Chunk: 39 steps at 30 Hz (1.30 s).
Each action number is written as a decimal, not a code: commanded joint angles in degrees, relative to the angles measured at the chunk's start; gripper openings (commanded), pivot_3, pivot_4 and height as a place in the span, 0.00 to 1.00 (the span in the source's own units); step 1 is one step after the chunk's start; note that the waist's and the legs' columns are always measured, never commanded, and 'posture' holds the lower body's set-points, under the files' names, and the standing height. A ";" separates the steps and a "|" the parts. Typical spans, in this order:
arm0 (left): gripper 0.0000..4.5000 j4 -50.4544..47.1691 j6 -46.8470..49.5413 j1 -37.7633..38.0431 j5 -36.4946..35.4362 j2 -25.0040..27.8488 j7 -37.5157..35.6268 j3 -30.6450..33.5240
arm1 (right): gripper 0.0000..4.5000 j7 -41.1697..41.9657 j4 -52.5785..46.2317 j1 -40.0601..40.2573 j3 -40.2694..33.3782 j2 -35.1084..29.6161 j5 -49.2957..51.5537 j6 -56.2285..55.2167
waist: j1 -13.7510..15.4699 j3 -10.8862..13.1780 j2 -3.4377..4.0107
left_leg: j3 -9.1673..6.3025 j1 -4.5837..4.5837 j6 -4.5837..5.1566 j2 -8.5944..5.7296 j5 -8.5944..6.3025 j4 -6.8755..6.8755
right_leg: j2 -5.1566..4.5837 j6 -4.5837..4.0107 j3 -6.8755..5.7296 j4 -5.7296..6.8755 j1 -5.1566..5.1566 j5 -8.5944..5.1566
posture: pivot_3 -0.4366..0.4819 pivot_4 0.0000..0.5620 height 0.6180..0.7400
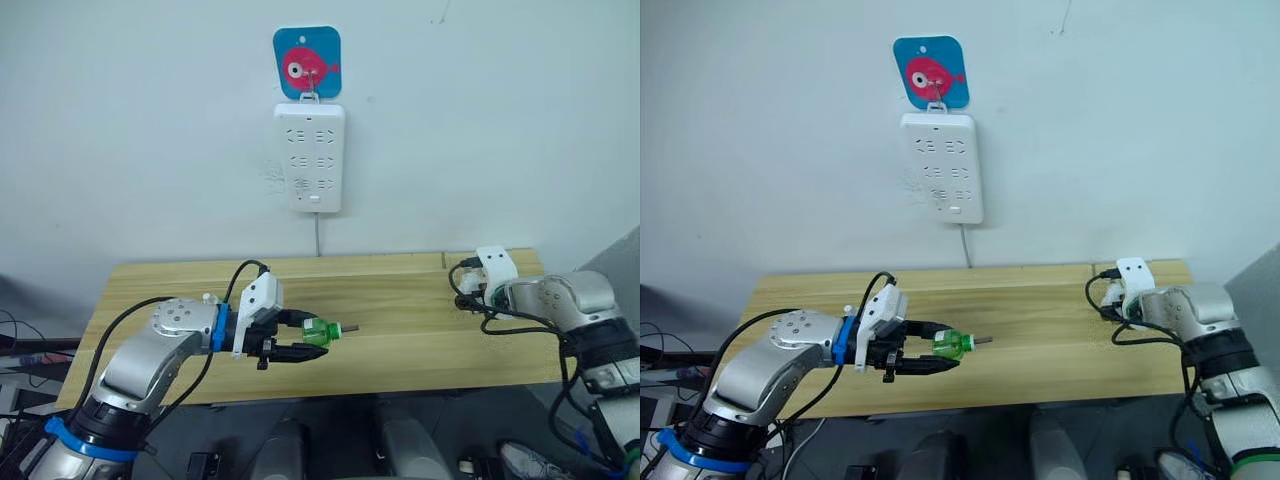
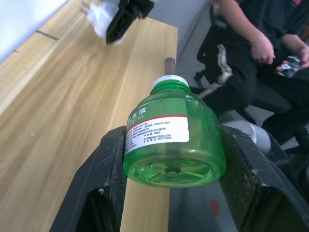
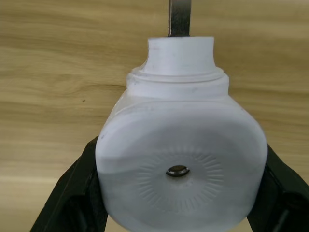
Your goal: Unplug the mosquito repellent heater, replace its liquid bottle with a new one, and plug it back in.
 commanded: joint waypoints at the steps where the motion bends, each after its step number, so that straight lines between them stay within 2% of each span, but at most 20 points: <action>1: 0.50 -2.67 -1.16 0.19 0.02 -0.61 0.83 0.17 | 0.67 3.10 8.40 -4.07 -1.55 1.75 -6.46 -3.35 | -0.03 0.01 0.01 | 0.06 0.02 0.00 0.00 0.00 0.00 | 0.02 0.00 0.00 0.00 0.00 0.00 | 0.42 0.37 1.00; 5: 0.50 -2.51 -1.48 0.20 0.20 -0.77 0.90 0.20 | 0.67 4.74 11.59 -5.23 -3.02 3.87 -10.78 -4.06 | -0.02 0.02 0.01 | 0.08 0.01 0.02 0.01 -0.01 -0.02 | 0.19 0.01 0.05 -0.01 -0.01 0.01 | 0.42 0.37 1.00; 9: 0.50 -1.42 -2.65 0.07 0.29 -1.00 0.54 0.32 | 0.97 3.03 11.53 -4.88 -7.82 5.56 -12.96 -2.76 | -0.03 0.02 0.02 | 0.02 0.00 0.02 0.03 -0.02 -0.04 | 0.23 0.01 0.13 0.00 -0.01 0.01 | 0.41 0.36 1.00; 13: 0.50 -0.44 -3.70 -0.95 -0.13 -2.32 1.21 0.87 | 1.00 2.00 7.77 -3.73 -12.16 6.37 -14.22 -0.64 | -0.07 0.02 0.02 | 0.04 0.00 0.02 0.02 -0.02 -0.05 | 0.23 0.01 0.16 -0.01 -0.01 0.01 | 0.39 0.36 1.00; 15: 0.50 0.36 -4.96 -1.99 -0.22 -3.79 1.96 1.53 | 1.00 1.99 -1.60 -0.87 -14.45 5.23 -13.56 2.50 | -0.08 0.02 0.02 | 0.05 0.00 0.02 0.01 -0.02 -0.05 | 0.24 0.01 0.18 0.00 -0.01 0.01 | 0.39 0.35 1.00; 20: 0.50 1.67 -6.44 -2.51 -1.50 -8.94 6.96 5.18 | 1.00 5.59 -38.80 10.27 -27.25 5.87 -3.14 14.22 | 0.05 0.06 0.12 | -0.24 -0.08 0.02 0.05 -0.02 -0.06 | 0.20 0.05 0.11 0.00 -0.04 0.00 | 0.36 0.34 1.00; 22: 0.50 1.62 -7.01 -2.34 -1.98 -12.03 10.37 6.80 | 1.00 9.74 -52.01 15.62 -30.44 7.57 3.63 14.72 | -0.03 0.04 0.08 | -0.38 -0.08 0.02 0.06 -0.03 -0.09 | 0.09 0.08 0.07 -0.03 -0.03 -0.02 | 0.34 0.34 1.00; 24: 0.50 1.31 -8.11 -1.97 -1.62 -14.29 12.57 7.48 | 1.00 11.59 -60.29 19.47 -34.62 12.16 10.40 14.04 | -0.20 0.01 0.04 | -0.50 -0.06 0.02 0.10 -0.03 -0.11 | 0.06 0.10 -0.04 -0.06 0.01 -0.03 | 0.33 0.33 1.00; 26: 0.50 0.65 -9.55 -1.09 -1.29 -16.43 14.20 7.50 | 1.00 12.71 -67.47 23.61 -34.70 15.54 14.11 10.53 | -0.36 -0.01 0.06 | -0.53 -0.02 0.01 0.14 -0.03 -0.11 | 0.09 0.26 -0.07 -0.03 0.05 -0.13 | 0.31 0.32 1.00; 29: 0.50 -0.33 -11.61 -0.30 -1.13 -19.03 15.82 6.99 | 1.00 8.51 -68.16 27.07 -35.99 24.15 27.18 10.37 | -0.59 -0.03 0.05 | -0.41 0.06 0.00 0.13 -0.02 -0.09 | 0.10 0.33 0.05 0.01 0.06 -0.17 | 0.30 0.30 1.00; 33: 0.50 -0.78 -14.46 -0.24 -0.04 -21.02 16.43 5.53 | 1.00 -2.23 -65.68 26.03 -32.32 32.94 35.10 5.59 | -1.21 -0.10 0.01 | -0.14 0.11 -0.02 0.08 0.00 0.00 | 0.16 0.39 0.25 0.02 0.10 -0.14 | 0.28 0.28 1.00; 39: 0.50 0.09 -16.60 -1.55 0.82 -21.24 16.37 4.66 | 1.00 -11.98 -60.00 23.55 -26.70 34.77 42.30 -0.68 | -1.86 -0.21 -0.06 | 0.10 0.12 -0.01 0.04 0.00 -0.01 | 0.35 0.45 0.33 -0.06 0.08 -0.13 | 0.29 0.26 1.00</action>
